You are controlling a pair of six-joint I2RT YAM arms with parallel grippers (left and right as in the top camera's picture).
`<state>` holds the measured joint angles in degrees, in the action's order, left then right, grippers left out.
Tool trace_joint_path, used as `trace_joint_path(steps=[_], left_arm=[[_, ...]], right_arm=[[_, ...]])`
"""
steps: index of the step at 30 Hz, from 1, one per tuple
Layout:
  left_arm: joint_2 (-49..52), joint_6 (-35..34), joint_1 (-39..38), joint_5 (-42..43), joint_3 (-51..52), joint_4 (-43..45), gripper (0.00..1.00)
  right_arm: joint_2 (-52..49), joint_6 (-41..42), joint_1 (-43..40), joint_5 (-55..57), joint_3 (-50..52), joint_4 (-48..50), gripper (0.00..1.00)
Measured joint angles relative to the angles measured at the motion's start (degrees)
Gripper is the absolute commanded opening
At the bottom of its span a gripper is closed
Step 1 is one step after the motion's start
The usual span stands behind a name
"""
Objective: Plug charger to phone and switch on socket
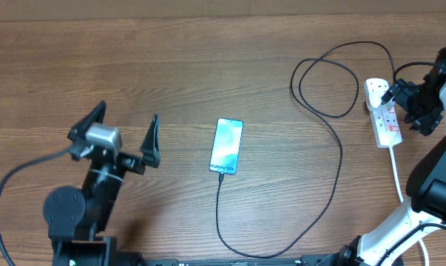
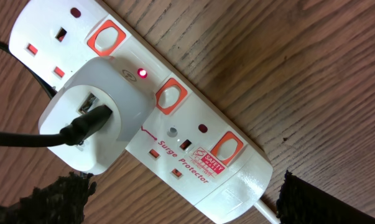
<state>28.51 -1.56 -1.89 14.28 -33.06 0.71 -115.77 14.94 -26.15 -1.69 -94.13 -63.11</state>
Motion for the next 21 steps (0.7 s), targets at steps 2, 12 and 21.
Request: trace_joint_path(steps=[2,12,21], left_arm=[[-3.2,0.0,0.0,0.0,2.9,1.2,1.0],[-19.4,0.0,0.0,0.0,14.3,4.9,1.0],[-27.7,0.0,0.0,0.0,18.4,8.2,1.0]], right_arm=[[0.0,0.0,0.0,0.0,0.0,0.0,1.0],[0.0,0.0,0.0,0.0,0.0,0.0,1.0],[0.0,0.0,0.0,0.0,0.0,0.0,1.0]])
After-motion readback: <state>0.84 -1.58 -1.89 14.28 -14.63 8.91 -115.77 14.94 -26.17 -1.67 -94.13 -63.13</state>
